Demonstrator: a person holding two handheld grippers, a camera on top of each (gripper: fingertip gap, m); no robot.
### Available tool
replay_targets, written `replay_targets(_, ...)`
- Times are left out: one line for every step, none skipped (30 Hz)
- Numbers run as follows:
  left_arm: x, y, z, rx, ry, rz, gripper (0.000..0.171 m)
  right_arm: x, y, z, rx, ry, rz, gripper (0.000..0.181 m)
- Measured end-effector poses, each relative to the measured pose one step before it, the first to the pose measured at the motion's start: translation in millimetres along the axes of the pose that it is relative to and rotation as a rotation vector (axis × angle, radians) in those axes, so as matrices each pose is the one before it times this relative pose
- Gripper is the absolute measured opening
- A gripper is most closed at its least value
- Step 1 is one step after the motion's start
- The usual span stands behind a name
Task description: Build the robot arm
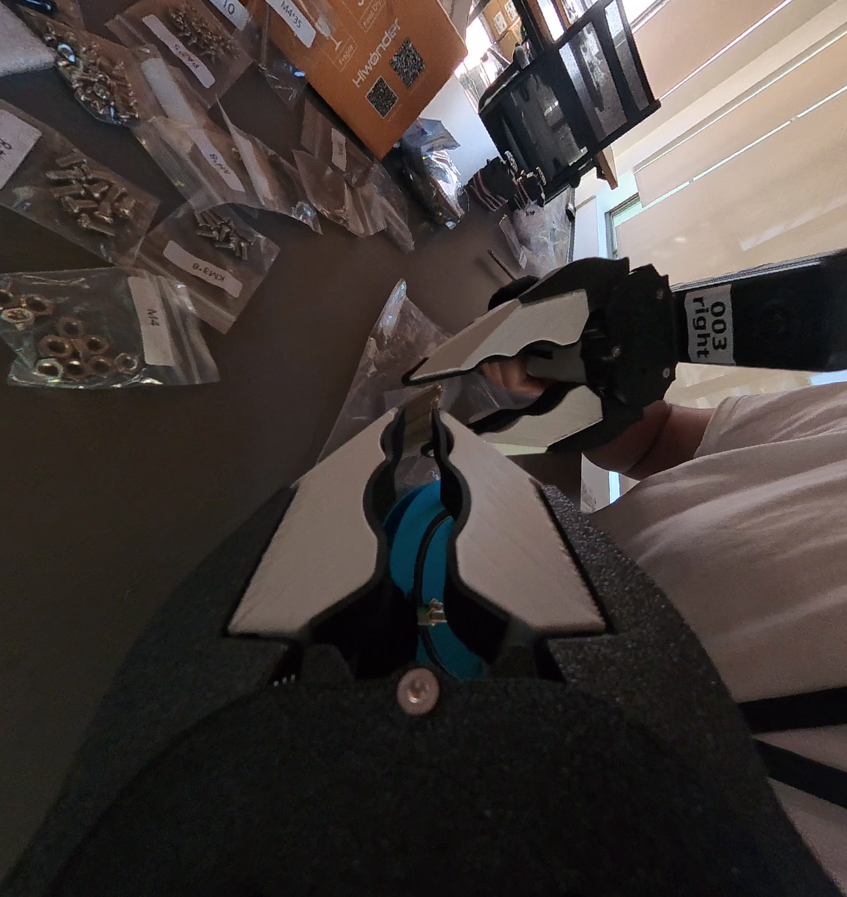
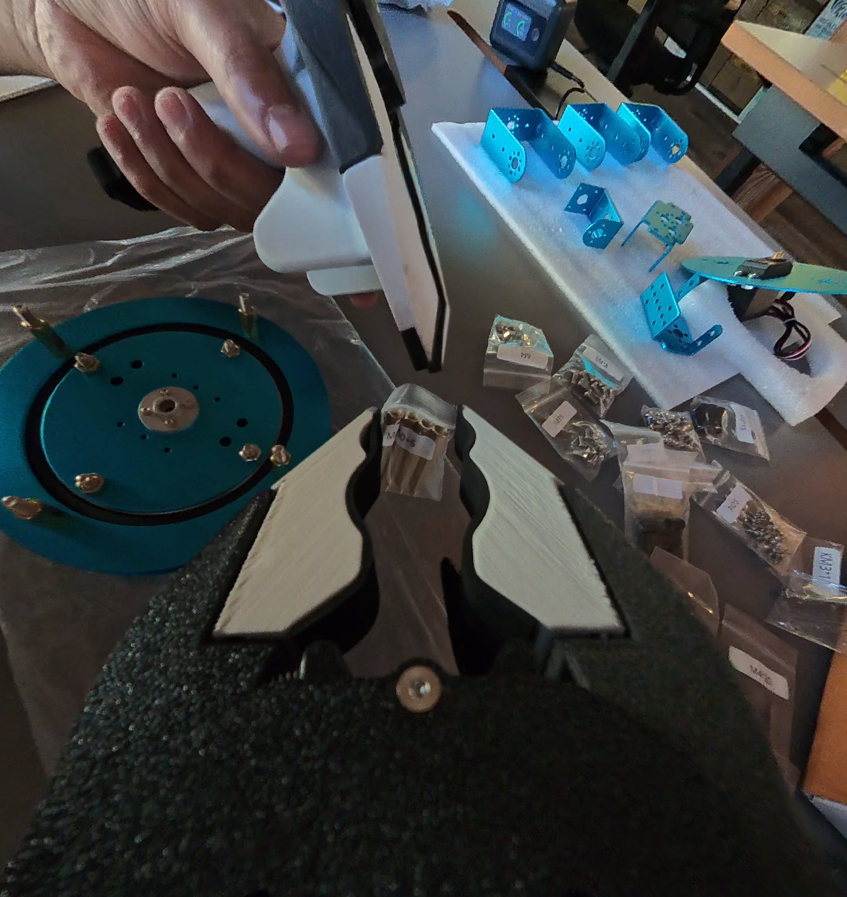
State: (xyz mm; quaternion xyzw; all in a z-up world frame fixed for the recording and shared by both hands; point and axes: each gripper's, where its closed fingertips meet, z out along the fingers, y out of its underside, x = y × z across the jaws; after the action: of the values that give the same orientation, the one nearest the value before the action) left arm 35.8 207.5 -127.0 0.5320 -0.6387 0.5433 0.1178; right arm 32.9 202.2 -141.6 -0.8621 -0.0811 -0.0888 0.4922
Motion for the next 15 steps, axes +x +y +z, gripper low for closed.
replay_targets(-0.12, 0.93, -0.21, -0.00215, 0.0005, 0.0015, 0.011, -1.98, 0.44, 0.56, -0.0035, -0.0113, -0.0023, 0.028)
replay_targets(0.96, 1.21, 0.28, -0.00625, 0.0067, 0.0009, 0.011, -0.88, 0.55, 0.66, -0.0053, -0.0003, -0.0089, 0.028)
replay_targets(1.16, 1.32, 0.77, -0.00876, 0.0074, 0.0017, 0.011, -0.68, -0.39, 0.25, 0.0004, 0.0046, -0.0141, 0.028)
replay_targets(0.95, 0.97, 0.81, -0.00661, 0.0052, 0.0029, 0.011, -1.24, -0.56, 0.12, 0.0017, 0.0012, -0.0112, 0.028)
replay_targets(0.56, 1.04, 1.02, -0.006, 0.0026, 0.0042, 0.011, -2.17, -0.42, 0.17, 0.0008, -0.0068, -0.0097, 0.028)
replay_targets(0.04, 1.36, 1.19, -0.00689, 0.0012, 0.0032, 0.011, -1.47, -0.1, -0.04, 0.0005, -0.0023, -0.0086, 0.028)
replay_targets(0.12, 0.8, 1.0, -0.00309, 0.0031, 0.0002, 0.01, -0.23, 0.24, 0.11, -0.002, 0.0049, -0.0077, 0.028)
replay_targets(-0.11, 0.28, 0.63, 0.00003, 0.0026, -0.0029, 0.01, -0.14, 0.29, 0.01, -0.0008, 0.0024, -0.0044, 0.028)
replay_targets(-0.29, 0.08, 0.21, 0.00121, 0.0021, -0.0036, 0.01, -0.02, 0.1, -0.1, -0.0009, -0.001, 0.0014, 0.028)
replay_targets(-0.03, 0.01, 0.19, 0.00056, 0.0017, -0.0001, 0.01, -0.01, 0.17, 0.03, -0.0007, -0.0031, 0.0041, 0.028)
replay_targets(-0.16, -0.05, 0.08, 0.00031, -0.0017, 0.0031, 0.01, 0.07, 0.2, -0.05, -0.0006, -0.0028, 0.0033, 0.027)
replay_targets(0.03, -0.3, 0.0, 0.00147, -0.0021, 0.0034, 0.011, 0.12, 0.15, -0.05, 0.0001, -0.001, 0.0017, 0.028)
replay_targets(0.14, -0.2, 0.13, 0.00094, -0.0019, 0.0036, 0.01, -0.03, 0.08, 0.06, -0.0005, -0.001, 0.0013, 0.028)
replay_targets(-0.06, 0.0, 0.23, -0.00072, -0.004, 0.0057, 0.011, -0.39, 0.02, -0.03, -0.0004, -0.0024, -0.0006, 0.028)
replay_targets(0.62, -0.2, 0.22, 0.0007, -0.0004, 0.0082, 0.011, -0.23, 0.0, 0.17, -0.0005, -0.0006, -0.0009, 0.028)
